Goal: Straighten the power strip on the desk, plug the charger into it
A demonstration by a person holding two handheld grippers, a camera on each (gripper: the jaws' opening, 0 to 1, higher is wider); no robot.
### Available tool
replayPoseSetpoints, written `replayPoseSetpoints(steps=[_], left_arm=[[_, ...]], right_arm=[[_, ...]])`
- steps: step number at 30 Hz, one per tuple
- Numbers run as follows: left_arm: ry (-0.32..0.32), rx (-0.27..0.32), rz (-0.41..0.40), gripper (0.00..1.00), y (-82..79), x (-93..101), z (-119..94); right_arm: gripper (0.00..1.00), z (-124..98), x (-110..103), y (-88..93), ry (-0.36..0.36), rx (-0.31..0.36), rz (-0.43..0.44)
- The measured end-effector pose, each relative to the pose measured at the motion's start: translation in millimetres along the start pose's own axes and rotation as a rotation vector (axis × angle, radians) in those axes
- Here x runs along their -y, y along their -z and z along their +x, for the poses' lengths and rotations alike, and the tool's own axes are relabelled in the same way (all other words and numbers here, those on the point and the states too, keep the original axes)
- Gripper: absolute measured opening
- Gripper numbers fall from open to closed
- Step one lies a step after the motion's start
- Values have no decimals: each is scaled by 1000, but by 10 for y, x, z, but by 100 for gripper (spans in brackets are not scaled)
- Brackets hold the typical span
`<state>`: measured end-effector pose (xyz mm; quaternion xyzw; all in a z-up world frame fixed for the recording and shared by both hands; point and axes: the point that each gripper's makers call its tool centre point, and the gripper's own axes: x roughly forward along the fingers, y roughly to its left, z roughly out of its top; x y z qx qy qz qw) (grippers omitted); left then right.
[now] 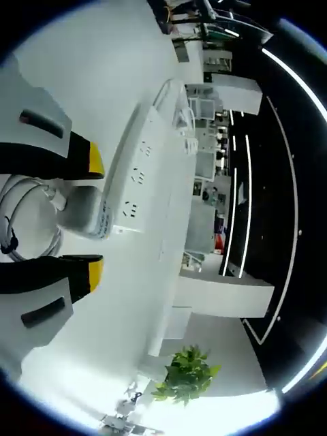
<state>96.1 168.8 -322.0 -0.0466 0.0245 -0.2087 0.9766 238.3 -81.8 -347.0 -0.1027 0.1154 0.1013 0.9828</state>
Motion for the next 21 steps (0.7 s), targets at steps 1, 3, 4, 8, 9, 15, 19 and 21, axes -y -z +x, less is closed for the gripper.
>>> replayPoseSetpoints(steps=[1,3,4,8,9,15,19,21], left_arm=[[1,0,0,99,-1,3,2],[1,3,-1,99,-4,8,4],[2,3,-2,99,-4,10,3],[3,-3,-3,99,22,11,-7],[1,-4,-4,99,28,4,-12],[-9,3,-4,99,10,-31,-41],[-12,-2,-4,99,18,-39,-45],[-11,1,-3,99,12,-31,-48]], right_arm=[[42,1,4,3,2,-1,-2],[42,39,31,27,4,-21,-2],[42,7,21,44,5,-27,0],[28,14,-13,55,-21,-37,-3],[27,17,2,74,-12,-54,-37],[25,63,6,101,-26,-62,-3],[25,75,27,113,-44,-73,42],[25,77,33,116,-49,-85,69]])
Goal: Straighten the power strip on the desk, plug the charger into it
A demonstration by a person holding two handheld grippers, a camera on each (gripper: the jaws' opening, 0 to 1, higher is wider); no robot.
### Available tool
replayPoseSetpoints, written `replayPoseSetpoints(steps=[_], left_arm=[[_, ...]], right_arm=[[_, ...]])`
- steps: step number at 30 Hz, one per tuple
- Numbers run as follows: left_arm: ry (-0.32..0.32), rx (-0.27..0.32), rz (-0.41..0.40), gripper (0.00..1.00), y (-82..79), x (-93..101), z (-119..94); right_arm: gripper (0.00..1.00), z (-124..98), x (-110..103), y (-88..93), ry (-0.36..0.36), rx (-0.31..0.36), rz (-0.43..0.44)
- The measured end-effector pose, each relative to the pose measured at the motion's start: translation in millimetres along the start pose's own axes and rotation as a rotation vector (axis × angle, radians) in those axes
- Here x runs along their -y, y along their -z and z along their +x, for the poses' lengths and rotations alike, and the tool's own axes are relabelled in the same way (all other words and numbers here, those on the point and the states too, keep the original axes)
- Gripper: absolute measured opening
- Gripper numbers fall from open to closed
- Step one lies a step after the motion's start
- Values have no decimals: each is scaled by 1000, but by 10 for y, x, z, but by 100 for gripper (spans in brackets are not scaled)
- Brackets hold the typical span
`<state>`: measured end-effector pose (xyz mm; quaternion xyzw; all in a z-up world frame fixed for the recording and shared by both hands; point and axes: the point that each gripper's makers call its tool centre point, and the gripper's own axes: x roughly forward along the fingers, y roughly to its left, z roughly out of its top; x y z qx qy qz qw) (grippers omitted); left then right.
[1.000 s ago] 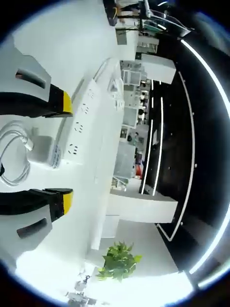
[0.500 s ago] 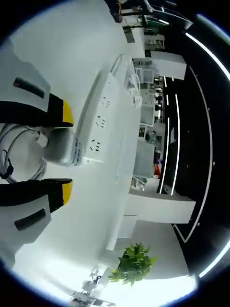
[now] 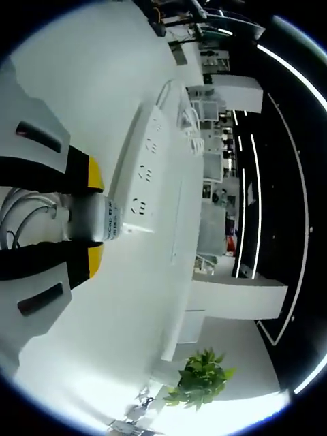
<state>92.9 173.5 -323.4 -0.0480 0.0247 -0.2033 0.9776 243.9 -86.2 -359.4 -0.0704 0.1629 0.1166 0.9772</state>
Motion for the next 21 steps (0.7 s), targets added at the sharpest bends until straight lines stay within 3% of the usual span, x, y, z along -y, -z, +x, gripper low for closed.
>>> replayPoseSetpoints(steps=[8,11,21], left_arm=[[-9,6,3,99,-30,-27,-28],[-11,11,5,99,-49,-30,-35],[-10,16,9,99,-82,-18,-40]], right_arm=[[24,-14,42,-15,-26,-48,81],[24,-22,1,-19,-73,-89,141],[24,-82,20,-114,-90,-169,166]])
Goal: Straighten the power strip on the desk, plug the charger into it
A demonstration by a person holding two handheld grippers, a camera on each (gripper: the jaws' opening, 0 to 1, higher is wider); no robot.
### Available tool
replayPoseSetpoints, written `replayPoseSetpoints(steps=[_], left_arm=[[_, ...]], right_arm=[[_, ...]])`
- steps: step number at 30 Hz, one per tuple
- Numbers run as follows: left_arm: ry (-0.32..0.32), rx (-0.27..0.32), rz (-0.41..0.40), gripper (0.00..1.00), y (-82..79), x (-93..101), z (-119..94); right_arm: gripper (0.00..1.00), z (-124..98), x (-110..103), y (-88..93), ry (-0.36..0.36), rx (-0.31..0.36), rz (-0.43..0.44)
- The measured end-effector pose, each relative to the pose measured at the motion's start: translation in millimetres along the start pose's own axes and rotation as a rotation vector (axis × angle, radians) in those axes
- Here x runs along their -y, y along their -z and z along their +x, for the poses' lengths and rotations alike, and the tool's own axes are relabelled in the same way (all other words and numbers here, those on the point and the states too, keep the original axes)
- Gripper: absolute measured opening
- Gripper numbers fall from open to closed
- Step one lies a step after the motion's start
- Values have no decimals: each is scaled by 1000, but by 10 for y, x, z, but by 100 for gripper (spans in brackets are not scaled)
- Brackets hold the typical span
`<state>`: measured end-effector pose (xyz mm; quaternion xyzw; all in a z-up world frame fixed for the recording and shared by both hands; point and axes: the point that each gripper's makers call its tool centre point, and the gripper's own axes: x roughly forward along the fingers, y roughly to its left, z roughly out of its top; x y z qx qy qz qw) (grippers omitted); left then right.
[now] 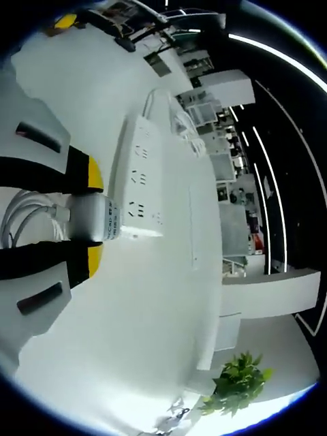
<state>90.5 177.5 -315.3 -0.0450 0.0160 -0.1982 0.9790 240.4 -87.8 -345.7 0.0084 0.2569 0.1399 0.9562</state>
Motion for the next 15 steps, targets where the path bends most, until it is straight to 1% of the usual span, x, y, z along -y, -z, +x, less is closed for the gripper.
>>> replayPoseSetpoints(steps=[3,6,8,11,15], left_arm=[[0,3,0,99,-11,5,1],[1,4,2,99,-18,14,0],[3,6,2,99,-24,22,-1],[4,6,4,99,-31,32,-5],[4,9,6,99,-42,41,-18]], right_arm=[[24,-25,-5,-24,0,-25,-6],[24,-56,-6,-14,4,-81,2],[24,-79,-14,-38,11,-120,-6],[24,-91,-40,-107,5,-151,-11],[24,-84,-75,-134,4,-215,-25]])
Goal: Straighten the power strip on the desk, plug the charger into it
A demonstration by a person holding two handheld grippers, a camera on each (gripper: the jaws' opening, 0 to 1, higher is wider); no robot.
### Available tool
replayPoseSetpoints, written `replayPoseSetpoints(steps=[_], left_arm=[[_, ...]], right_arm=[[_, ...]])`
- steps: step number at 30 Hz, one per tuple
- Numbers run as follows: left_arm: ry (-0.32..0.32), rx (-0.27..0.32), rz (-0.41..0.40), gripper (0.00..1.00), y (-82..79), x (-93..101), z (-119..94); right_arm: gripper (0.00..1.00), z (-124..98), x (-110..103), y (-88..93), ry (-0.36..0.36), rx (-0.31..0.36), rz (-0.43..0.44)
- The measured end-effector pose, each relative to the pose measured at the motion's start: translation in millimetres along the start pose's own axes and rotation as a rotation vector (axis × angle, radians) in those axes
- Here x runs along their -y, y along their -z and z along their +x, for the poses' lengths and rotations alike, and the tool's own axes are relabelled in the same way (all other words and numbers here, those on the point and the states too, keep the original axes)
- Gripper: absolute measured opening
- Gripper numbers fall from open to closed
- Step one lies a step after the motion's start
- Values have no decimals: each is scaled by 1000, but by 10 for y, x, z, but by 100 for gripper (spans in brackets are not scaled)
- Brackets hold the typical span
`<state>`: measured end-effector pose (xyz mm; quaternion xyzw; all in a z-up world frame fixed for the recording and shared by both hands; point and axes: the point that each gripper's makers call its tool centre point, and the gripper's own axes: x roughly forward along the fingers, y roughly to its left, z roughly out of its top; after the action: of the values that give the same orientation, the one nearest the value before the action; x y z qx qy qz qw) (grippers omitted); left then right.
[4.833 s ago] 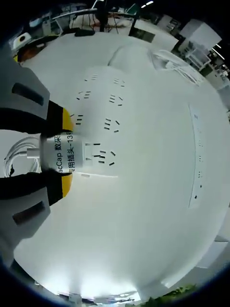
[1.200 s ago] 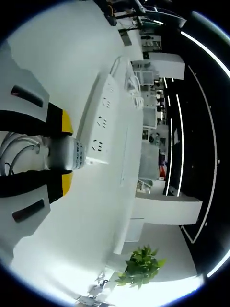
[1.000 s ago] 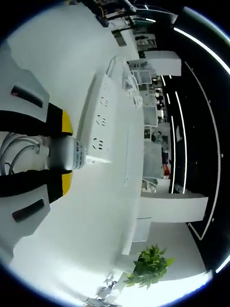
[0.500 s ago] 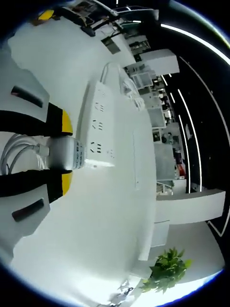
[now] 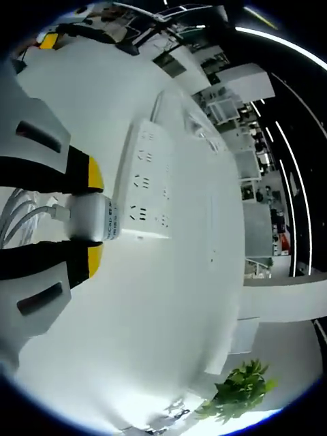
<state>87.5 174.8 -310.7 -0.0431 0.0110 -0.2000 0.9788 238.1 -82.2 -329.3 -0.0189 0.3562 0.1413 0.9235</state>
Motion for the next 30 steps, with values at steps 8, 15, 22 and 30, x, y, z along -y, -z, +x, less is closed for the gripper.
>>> replayPoseSetpoints(steps=[8,15,22,30], left_arm=[[-7,1,0,99,-3,-26,-32],[-9,1,-1,99,-4,-33,-26],[-11,-1,-2,99,3,-33,-32],[-15,-1,-4,99,6,-47,-44]], right_arm=[[24,66,31,-168,22,-68,-11],[24,58,-8,-306,7,-115,-1],[24,173,-32,-284,-16,-239,15],[24,286,-54,-228,-36,-317,35]])
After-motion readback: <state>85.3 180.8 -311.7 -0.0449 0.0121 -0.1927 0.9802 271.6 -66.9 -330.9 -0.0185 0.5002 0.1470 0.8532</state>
